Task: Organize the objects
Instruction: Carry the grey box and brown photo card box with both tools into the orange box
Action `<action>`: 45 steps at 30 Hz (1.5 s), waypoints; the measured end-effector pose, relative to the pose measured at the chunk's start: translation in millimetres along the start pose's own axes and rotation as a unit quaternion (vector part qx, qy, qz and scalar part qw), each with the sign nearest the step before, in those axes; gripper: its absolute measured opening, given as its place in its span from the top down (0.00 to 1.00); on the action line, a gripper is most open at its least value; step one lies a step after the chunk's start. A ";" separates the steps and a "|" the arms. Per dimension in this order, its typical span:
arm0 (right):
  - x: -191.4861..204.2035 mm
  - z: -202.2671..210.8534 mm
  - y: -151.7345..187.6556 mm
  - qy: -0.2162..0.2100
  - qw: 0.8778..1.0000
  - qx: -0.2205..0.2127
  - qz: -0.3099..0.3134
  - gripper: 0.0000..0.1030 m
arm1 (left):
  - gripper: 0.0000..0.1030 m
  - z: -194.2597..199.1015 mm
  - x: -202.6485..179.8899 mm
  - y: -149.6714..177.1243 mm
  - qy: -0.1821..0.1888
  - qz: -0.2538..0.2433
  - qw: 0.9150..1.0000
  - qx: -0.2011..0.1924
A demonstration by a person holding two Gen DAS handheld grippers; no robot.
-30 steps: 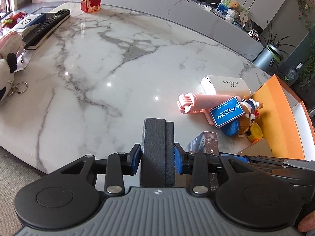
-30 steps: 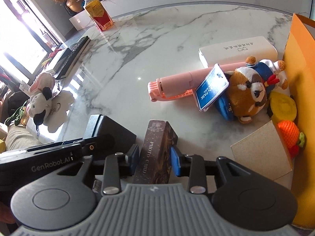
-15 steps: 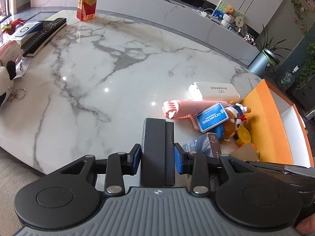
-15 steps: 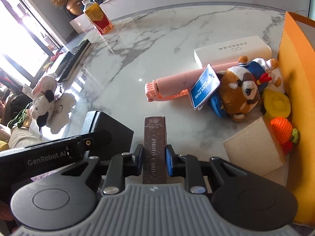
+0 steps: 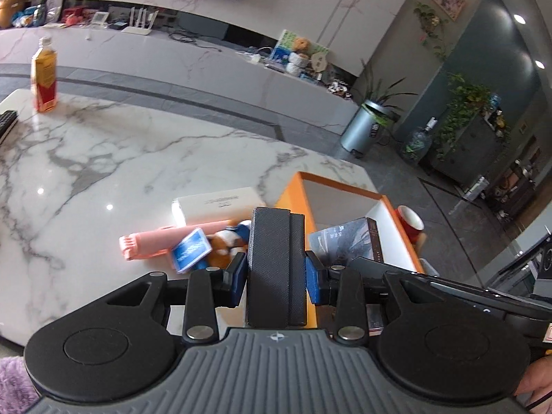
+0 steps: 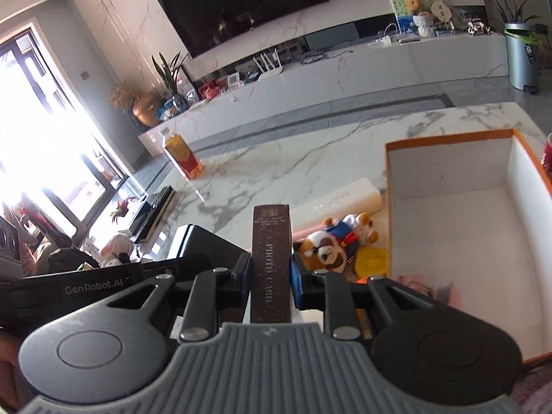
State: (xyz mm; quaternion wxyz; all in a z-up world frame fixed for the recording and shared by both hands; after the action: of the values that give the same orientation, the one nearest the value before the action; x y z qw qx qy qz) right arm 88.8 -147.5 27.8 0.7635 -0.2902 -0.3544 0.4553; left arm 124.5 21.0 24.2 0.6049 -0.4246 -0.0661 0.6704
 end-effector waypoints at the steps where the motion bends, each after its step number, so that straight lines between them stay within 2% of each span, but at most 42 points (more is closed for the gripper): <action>1: -7.9 9.7 -1.7 0.007 1.000 -0.007 -0.002 0.76 | 0.61 -3.5 -13.8 0.3 0.012 -0.008 1.000 0.003; 8: -79.9 61.3 -7.5 0.073 0.997 -0.029 -0.018 0.76 | 0.61 -48.6 -94.9 12.9 0.075 -0.056 0.995 0.042; 14: -138.9 71.3 0.5 0.110 0.993 -0.004 -0.047 0.76 | 0.61 -101.6 -132.7 27.4 0.077 -0.081 0.990 0.083; 18: -164.5 62.5 10.3 0.122 0.991 0.020 -0.052 0.76 | 0.61 -129.7 -136.1 37.3 0.069 -0.075 0.988 0.113; 22: -180.0 45.5 14.8 0.109 0.991 0.049 -0.058 0.76 | 0.61 -154.2 -126.2 47.2 0.061 -0.049 0.986 0.149; 28: -185.5 19.5 17.6 0.110 0.989 0.090 -0.047 0.76 | 0.61 -180.8 -109.7 63.2 0.045 -0.007 0.981 0.191; 34: -191.1 2.7 22.5 0.104 0.984 0.135 -0.042 0.77 | 0.61 -196.4 -95.8 78.7 0.029 0.021 0.978 0.206; 39: -196.3 -8.5 29.2 0.092 0.978 0.178 -0.057 0.77 | 0.61 -195.6 -93.9 88.7 -0.001 0.011 0.980 0.201; 45: -204.3 -16.5 35.4 0.107 0.972 0.196 -0.070 0.77 | 0.62 -193.3 -92.5 88.9 -0.021 0.019 0.977 0.212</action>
State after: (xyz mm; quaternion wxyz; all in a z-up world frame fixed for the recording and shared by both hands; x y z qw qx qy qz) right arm 16.5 -318.8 -65.5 0.8690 -0.1568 -0.1942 0.4272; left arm 174.3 -164.5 -106.0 0.6670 -0.2742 0.0727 0.6889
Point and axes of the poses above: each gripper's, at about its wrist camera, not at the fingertips, and z roughly against the way its jaws point, x to its left, y to its underside, the point moved 4 cm from there along -z, roughly the way its jaws point, and after that the axes turned 8 degrees about z, right-handed, at the moved point
